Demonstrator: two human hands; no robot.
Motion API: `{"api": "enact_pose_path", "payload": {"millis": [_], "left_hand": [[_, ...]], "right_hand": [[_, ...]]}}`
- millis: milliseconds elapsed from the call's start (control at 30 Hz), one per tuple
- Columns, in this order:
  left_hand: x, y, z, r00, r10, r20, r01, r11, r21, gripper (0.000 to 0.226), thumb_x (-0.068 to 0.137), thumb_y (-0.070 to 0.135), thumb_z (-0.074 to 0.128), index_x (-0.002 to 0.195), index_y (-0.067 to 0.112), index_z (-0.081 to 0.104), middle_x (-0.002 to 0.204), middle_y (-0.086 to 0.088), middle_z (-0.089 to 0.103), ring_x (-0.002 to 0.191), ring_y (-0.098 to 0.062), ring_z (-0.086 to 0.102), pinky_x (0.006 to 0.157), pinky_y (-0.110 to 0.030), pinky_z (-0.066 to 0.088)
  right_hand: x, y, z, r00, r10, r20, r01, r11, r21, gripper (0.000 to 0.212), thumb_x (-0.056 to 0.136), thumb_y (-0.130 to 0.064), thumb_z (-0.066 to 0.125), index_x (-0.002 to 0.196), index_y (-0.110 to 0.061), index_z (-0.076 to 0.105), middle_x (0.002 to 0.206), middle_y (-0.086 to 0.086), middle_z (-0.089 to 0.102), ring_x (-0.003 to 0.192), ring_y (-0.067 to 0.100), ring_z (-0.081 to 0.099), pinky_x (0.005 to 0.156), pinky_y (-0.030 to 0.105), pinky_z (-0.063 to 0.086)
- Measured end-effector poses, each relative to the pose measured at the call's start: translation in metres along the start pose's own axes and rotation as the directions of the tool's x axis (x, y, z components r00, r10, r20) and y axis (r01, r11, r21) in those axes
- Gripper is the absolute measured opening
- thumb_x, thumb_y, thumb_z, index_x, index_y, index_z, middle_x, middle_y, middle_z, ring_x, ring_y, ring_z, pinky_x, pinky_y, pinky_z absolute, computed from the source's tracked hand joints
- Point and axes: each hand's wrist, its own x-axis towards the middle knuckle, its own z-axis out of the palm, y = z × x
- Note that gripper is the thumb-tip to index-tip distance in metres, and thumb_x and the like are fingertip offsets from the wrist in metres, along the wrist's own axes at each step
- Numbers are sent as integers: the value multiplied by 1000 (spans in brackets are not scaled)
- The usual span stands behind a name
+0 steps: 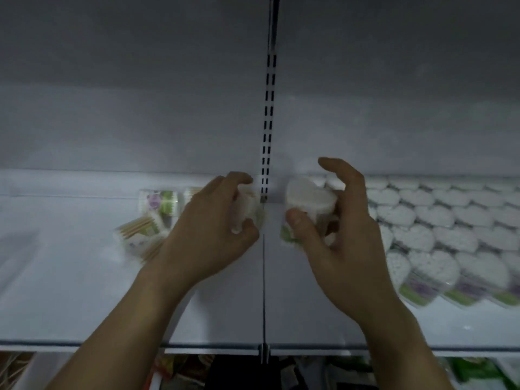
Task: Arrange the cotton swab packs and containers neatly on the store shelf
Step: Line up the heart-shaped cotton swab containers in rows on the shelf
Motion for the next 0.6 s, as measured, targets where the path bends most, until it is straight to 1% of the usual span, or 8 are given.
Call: {"api": "enact_pose_path", "payload": {"millis": [33,100,167,200,267,333,500,600], "left_hand": [[6,7,12,999,16,37,-14,999,-38,50,81,25,77,125,23,53,109,5,61,91,-11,59,74,-29,48],[22,17,38,995,37,94,-29,996,-85,41,82,31,79,110,22,51,102,5,62,82,-9,58,67,-24,47],[35,21,63,991,63,119,-51,993,-103,34,84,34,80,101,20,54,96,2,62,78,-8,57,65,-21,44],[40,22,74,991,74,112,-60,991,-119,31,85,34,80,99,19,57,96,1,63,80,-12,58,69,-25,48],[45,22,91,993,82,79,-69,985,-160,29,84,31,82,100,18,62,99,1,62,88,-18,59,78,-38,54],[48,23,101,995,82,63,-69,980,-188,34,81,29,86,107,18,67,109,1,60,97,-16,59,86,-40,56],[53,24,115,996,87,34,-78,976,-201,36,80,19,87,112,18,70,117,-2,56,100,-15,60,87,-41,60],[55,24,121,998,63,13,-59,977,-205,36,82,20,86,114,21,69,122,-1,52,100,-16,63,88,-42,60]], "right_hand": [[1,-2,-13,999,-30,-11,30,998,-47,49,98,-32,61,142,-40,39,100,-14,63,73,12,66,58,28,53],[5,-2,-38,994,-86,-65,75,984,-161,40,103,-36,51,142,-43,42,102,-10,57,76,19,62,61,39,53],[7,0,-59,984,-123,-132,93,973,-213,34,104,-37,46,137,-40,45,103,-13,56,77,18,62,63,38,50],[7,1,-68,977,-137,-163,100,971,-219,31,104,-36,46,135,-39,47,104,-16,56,77,17,62,63,35,50],[7,5,-81,968,-153,-199,108,970,-219,27,104,-32,48,130,-38,47,109,-27,56,83,14,62,66,25,50],[6,11,-87,969,-136,-206,92,974,-208,29,102,-29,48,129,-38,48,111,-31,56,87,13,61,68,21,49],[9,22,-87,981,-49,-190,25,992,-125,29,101,-27,52,128,-36,52,109,-15,61,86,18,63,66,44,55],[12,24,-86,988,-23,-153,13,998,-66,27,102,-21,52,127,-31,53,111,-12,61,87,22,62,69,49,53]]}}
